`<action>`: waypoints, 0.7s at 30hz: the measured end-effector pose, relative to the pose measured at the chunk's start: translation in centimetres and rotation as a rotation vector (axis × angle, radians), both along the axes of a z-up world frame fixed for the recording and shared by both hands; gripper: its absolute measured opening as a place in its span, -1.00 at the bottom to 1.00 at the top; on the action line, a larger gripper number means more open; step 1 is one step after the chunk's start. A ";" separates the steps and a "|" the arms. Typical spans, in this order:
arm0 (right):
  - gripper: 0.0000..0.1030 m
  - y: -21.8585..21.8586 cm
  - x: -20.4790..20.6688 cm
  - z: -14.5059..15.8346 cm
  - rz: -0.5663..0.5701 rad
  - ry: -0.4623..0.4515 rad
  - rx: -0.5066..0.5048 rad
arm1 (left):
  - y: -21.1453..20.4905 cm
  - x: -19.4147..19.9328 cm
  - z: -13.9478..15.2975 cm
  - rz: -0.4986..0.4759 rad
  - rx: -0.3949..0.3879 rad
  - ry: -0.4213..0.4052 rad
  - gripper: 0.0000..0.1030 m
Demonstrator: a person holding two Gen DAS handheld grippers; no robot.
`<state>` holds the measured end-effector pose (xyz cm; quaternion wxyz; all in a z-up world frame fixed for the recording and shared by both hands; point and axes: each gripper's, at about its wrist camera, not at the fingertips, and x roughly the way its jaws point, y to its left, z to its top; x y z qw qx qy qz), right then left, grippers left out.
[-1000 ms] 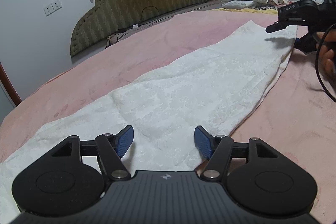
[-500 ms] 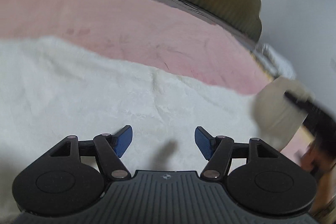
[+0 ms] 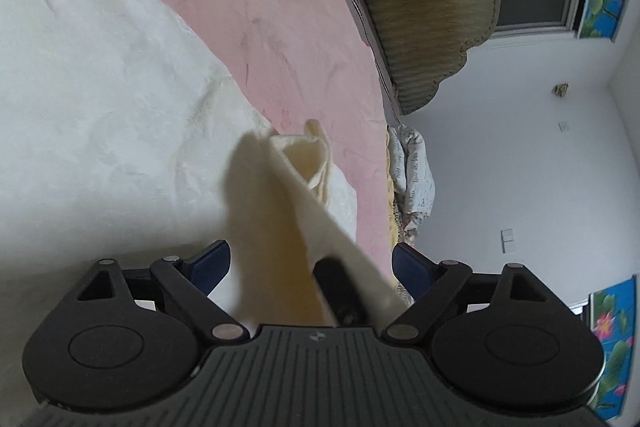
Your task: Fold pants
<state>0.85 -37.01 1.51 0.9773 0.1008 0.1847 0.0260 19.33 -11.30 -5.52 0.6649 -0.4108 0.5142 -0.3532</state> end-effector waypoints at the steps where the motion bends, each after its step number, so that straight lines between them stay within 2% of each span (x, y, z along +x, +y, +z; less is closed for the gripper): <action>1: -0.69 0.8 -0.3 -0.1 0.019 0.000 -0.041 | -0.3 0.7 0.0 0.006 -0.002 0.008 0.71; 3: -0.69 2.6 -0.7 -0.1 0.063 -0.005 -0.130 | -0.7 1.6 0.0 0.027 0.019 0.011 0.70; 5: -0.69 4.1 -1.0 -0.3 0.118 -0.014 -0.182 | -0.6 2.5 0.2 0.051 0.058 -0.003 0.52; 6: -0.69 4.9 -1.1 -0.3 0.147 -0.020 -0.201 | -0.5 2.7 0.3 0.053 0.089 -0.011 0.19; 7: -0.69 5.6 -1.2 -0.3 0.172 -0.025 -0.222 | -0.2 2.8 0.3 0.049 0.134 -0.022 -0.25; 9: -0.69 7.2 -1.0 -0.5 0.201 -0.035 -0.291 | 0.1 2.7 0.6 0.036 0.218 -0.067 -0.71; 10: -0.68 7.9 -0.7 -0.6 0.212 -0.034 -0.316 | 0.7 2.5 1.0 0.033 0.266 -0.106 -0.74; 11: -0.69 8.4 -0.4 -0.7 0.233 -0.030 -0.324 | 1.1 2.3 1.5 0.033 0.305 -0.145 -0.89; 14: -0.68 10.0 0.5 -0.4 0.296 -0.039 -0.336 | 2.6 1.6 3.8 0.039 0.414 -0.296 -0.89; 17: -0.68 11.9 1.8 -0.2 0.355 -0.062 -0.365 | 3.7 1.4 5.7 0.051 0.519 -0.408 -0.89; 20: -0.68 13.7 3.2 -0.7 0.401 -0.064 -0.385 | 4.8 1.4 5.8 0.046 0.628 -0.489 -0.87; 21: -0.68 14.2 3.9 -1.1 0.414 -0.054 -0.392 | 4.8 1.3 5.4 0.040 0.667 -0.506 -0.79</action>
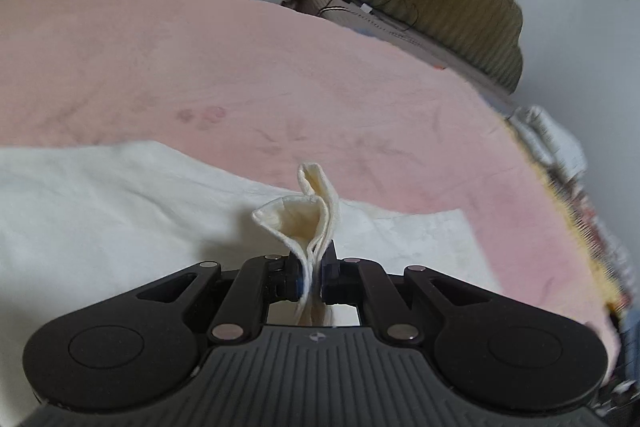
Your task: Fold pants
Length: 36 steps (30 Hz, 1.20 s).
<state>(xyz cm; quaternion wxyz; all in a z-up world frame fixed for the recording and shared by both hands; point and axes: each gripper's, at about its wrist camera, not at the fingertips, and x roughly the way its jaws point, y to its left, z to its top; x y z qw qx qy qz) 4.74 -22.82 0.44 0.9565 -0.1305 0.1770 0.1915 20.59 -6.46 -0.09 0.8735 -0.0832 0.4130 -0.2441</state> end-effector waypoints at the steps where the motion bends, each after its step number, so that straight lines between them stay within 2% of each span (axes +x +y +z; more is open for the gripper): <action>1: -0.68 0.5 0.5 -0.4 0.005 0.015 -0.012 | -0.1 0.0 -0.6 -0.005 0.045 -0.003 -0.67; 2: -0.64 1.0 0.9 -0.9 0.010 0.039 -0.028 | -0.3 0.1 -1.3 -0.010 0.079 0.004 -0.60; 3: -0.60 1.5 1.5 -1.3 0.018 0.081 -0.049 | -0.2 0.0 -1.8 -0.005 0.099 0.005 -0.44; 4: -0.55 1.9 1.7 -1.6 0.017 0.100 -0.068 | 0.0 -0.2 -2.1 -0.001 0.098 -0.010 -0.38; 5: -0.45 2.5 1.6 -1.4 0.009 0.090 -0.090 | 0.3 -0.5 -2.0 0.003 0.099 -0.022 -0.30; 6: -0.38 2.6 1.1 -1.2 0.013 0.079 -0.107 | 0.9 -1.0 -1.8 0.014 0.112 -0.038 -0.05; 8: -0.15 2.2 -0.1 -0.4 0.061 0.075 -0.096 | 1.7 -2.1 -1.1 0.068 0.188 -0.103 0.17; 9: -0.15 1.7 -0.9 0.1 0.095 0.072 -0.066 | 2.1 -2.6 -0.8 0.091 0.232 -0.142 0.28; 12: -0.15 -1.2 -2.4 1.5 0.153 0.069 0.065 | 3.3 -4.1 -0.1 0.124 0.345 -0.225 0.28; 16: -0.15 -3.4 -1.4 1.7 0.050 0.078 0.196 | 3.4 -5.6 -1.2 0.118 0.494 -0.245 0.32; 17: -0.15 -3.5 -0.8 1.3 0.014 0.100 0.186 | 3.4 -5.8 -1.5 0.124 0.520 -0.248 0.34; 19: -0.15 -2.4 0.3 0.2 -0.017 0.161 0.086 | 3.8 -6.4 -1.6 0.143 0.543 -0.272 0.35; 21: -0.15 -1.3 -0.5 -0.3 0.014 0.135 0.025 | 4.4 -6.8 -1.1 0.182 0.555 -0.283 0.33; 23: -0.16 -1.0 -1.4 -0.1 0.061 0.101 0.011 | 5.2 -7.0 -0.3 0.224 0.535 -0.285 0.32; 26: -0.17 1.1 -2.3 -0.4 0.045 0.027 -0.091 | 6.1 -7.0 1.1 0.256 0.441 -0.245 0.33; 29: -0.18 2.6 -2.2 -1.4 0.037 0.044 -0.176 | 7.0 -7.4 2.4 0.252 0.321 -0.201 0.33; 33: -0.18 3.4 -3.4 -1.6 0.039 0.010 -0.263 | 7.7 -7.8 3.6 0.256 0.216 -0.166 0.33; 36: -0.18 4.0 -4.8 -2.2 0.039 -0.028 -0.349 | 7.9 -7.6 4.0 0.238 0.113 -0.103 0.33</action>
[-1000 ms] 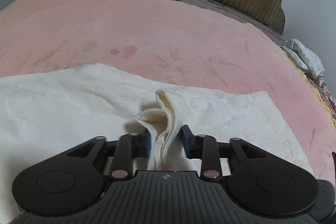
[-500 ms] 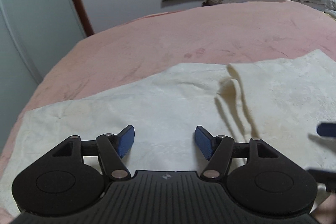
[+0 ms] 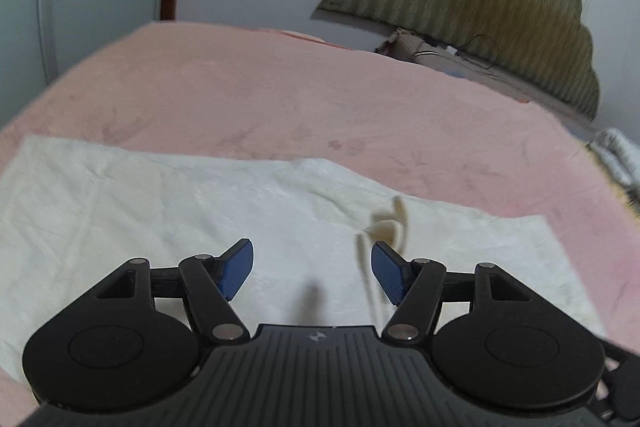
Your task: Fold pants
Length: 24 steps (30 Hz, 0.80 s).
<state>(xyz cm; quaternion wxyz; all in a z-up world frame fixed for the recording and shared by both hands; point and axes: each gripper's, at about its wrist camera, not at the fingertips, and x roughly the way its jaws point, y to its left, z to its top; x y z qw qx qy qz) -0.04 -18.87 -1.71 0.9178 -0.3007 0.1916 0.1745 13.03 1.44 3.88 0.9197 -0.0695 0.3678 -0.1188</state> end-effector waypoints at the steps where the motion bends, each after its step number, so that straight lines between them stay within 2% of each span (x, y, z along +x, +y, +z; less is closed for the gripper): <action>1: -0.18 0.5 0.3 -0.1 0.000 -0.015 -0.029 | 0.1 0.4 -0.3 -0.016 -0.046 0.028 0.33; 3: -0.21 1.2 0.3 -0.6 0.003 -0.053 -0.089 | 0.0 0.8 -0.7 -0.037 -0.124 0.082 0.33; 4: -0.45 1.4 0.2 -0.7 0.007 -0.069 -0.107 | 0.0 0.9 -1.0 -0.045 -0.159 0.106 0.33; 5: -0.77 1.6 0.3 -0.8 0.009 -0.071 -0.118 | 0.0 1.0 -1.2 -0.051 -0.189 0.127 0.33; 7: -0.81 1.7 0.9 -1.1 0.000 -0.067 -0.124 | 0.2 1.2 -1.7 -0.061 -0.258 0.174 0.33; 8: -0.81 1.4 1.0 -0.9 -0.002 -0.059 -0.093 | 0.3 1.3 -2.0 -0.068 -0.299 0.196 0.34; 14: -0.85 -3.7 1.5 2.7 -0.055 0.012 0.296 | -0.7 2.6 -3.6 -0.136 -0.465 0.316 0.35; 16: -0.85 -5.4 1.6 3.6 -0.058 0.042 0.420 | -1.5 3.2 -4.2 -0.146 -0.492 0.344 0.35; 20: -0.85 -7.0 1.4 4.5 -0.031 0.091 0.573 | -3.0 4.4 -5.4 -0.116 -0.497 0.369 0.27; 21: -0.85 -7.0 1.4 4.5 -0.020 0.098 0.591 | -3.2 4.6 -5.7 -0.101 -0.489 0.370 0.06; 22: -0.85 -6.8 1.3 4.5 -0.014 0.100 0.592 | -3.3 4.9 -6.1 -0.092 -0.481 0.373 -0.37; 24: -0.85 -6.2 1.4 4.2 -0.008 0.101 0.567 | -3.4 5.0 -6.5 -0.093 -0.465 0.381 -0.86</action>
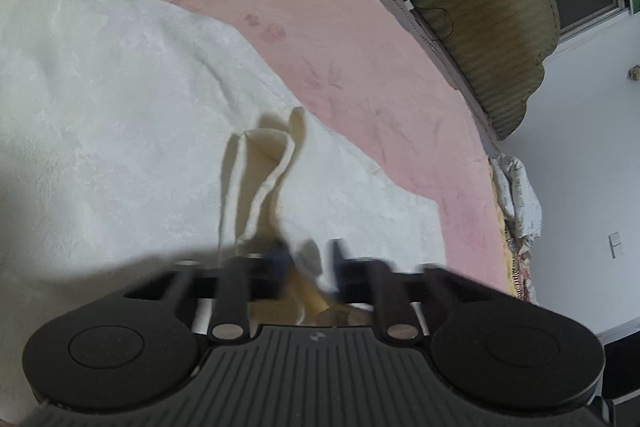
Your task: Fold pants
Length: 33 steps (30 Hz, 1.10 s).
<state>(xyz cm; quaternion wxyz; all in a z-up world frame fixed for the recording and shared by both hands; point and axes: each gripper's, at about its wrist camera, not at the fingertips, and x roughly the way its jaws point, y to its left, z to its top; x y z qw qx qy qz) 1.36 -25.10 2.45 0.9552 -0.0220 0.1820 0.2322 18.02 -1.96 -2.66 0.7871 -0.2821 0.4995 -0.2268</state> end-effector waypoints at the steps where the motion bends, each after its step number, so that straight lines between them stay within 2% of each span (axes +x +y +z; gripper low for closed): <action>1: -0.84 0.1 0.1 -0.1 0.010 0.009 -0.004 | 0.1 -0.2 0.0 -0.004 0.007 -0.013 -0.97; 5: -0.83 -1.4 -0.6 0.7 0.054 0.033 0.070 | 0.4 -1.7 1.1 -0.006 0.040 -0.091 -0.98; 8: -0.83 -3.7 -0.5 1.4 0.007 0.034 0.178 | 0.7 -3.3 2.2 -0.012 0.101 -0.168 -0.97; 9: -0.83 -4.3 -0.3 1.3 -0.028 0.040 0.189 | 0.6 -3.6 2.1 -0.011 0.124 -0.172 -0.97; 10: -0.83 -4.5 0.1 1.2 -0.070 0.051 0.167 | 0.6 -3.8 1.8 -0.013 0.141 -0.164 -0.97; 12: -0.83 -3.8 0.7 0.3 -0.134 0.094 0.059 | 0.5 -4.2 0.9 -0.019 0.159 -0.149 -0.97; 15: -0.84 -2.2 1.4 -1.9 -0.099 0.203 -0.054 | 1.0 -4.5 -0.1 -0.011 0.163 -0.141 -0.92; 17: -0.83 -1.3 0.7 -2.2 -0.112 0.174 -0.087 | 1.2 -4.3 -0.2 -0.008 0.160 -0.145 -0.91; 22: -0.80 -0.7 0.2 -1.0 -0.054 0.142 -0.009 | 1.0 -4.4 -0.1 -0.006 0.172 -0.175 -0.88; 24: -0.79 0.4 0.3 -1.5 -0.047 0.157 -0.065 | 0.9 -4.5 0.0 -0.016 0.191 -0.183 -0.87; 26: -0.79 1.7 0.3 -2.1 -0.061 0.146 -0.123 | 1.3 -4.5 0.5 -0.002 0.225 -0.186 -0.59; 27: -0.79 1.9 0.7 -2.3 -0.068 0.141 -0.121 | 1.6 -4.5 0.9 0.019 0.243 -0.196 -0.61; 30: -0.79 1.6 0.5 -2.4 -0.079 0.158 -0.073 | 2.6 -4.0 2.6 0.087 0.310 -0.252 -0.59; 33: -0.79 1.7 0.5 -2.0 -0.078 0.146 -0.031 | 1.9 -2.5 3.9 0.028 0.313 -0.285 -0.58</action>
